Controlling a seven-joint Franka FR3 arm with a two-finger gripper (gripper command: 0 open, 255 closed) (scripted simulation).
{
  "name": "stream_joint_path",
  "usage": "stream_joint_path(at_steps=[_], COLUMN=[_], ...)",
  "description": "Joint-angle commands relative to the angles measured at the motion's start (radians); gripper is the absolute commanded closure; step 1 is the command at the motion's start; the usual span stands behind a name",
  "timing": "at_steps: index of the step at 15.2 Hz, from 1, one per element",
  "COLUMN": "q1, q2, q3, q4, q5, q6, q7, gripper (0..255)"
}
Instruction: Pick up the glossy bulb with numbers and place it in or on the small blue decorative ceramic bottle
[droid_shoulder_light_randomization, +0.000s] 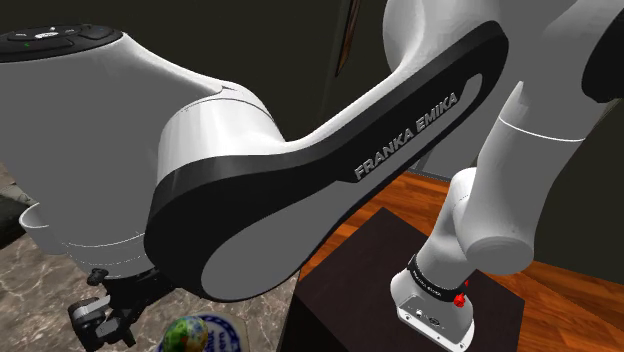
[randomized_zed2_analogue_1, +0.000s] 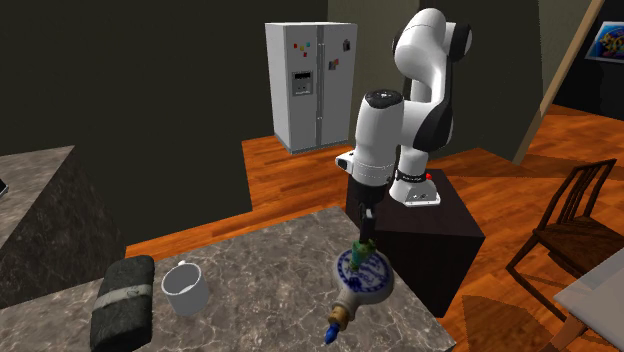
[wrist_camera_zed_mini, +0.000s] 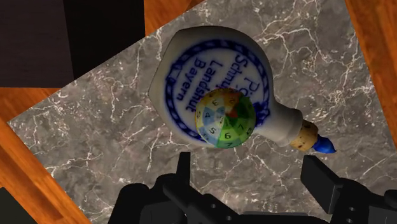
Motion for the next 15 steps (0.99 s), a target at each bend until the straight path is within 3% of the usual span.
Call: stream_joint_path(at_steps=[1, 3, 7, 15], q1=[0.0, 0.0, -0.008, -0.008], q2=[0.0, 0.0, -0.051, -0.051], q3=[0.0, 0.0, 0.004, 0.004], q4=[0.0, 0.0, 0.081, 0.081], q5=[0.0, 0.0, 0.04, 0.04], q6=[0.0, 0.0, -0.119, -0.119], q7=[0.0, 0.0, -0.028, -0.028], gripper=[0, 0, 0, 0])
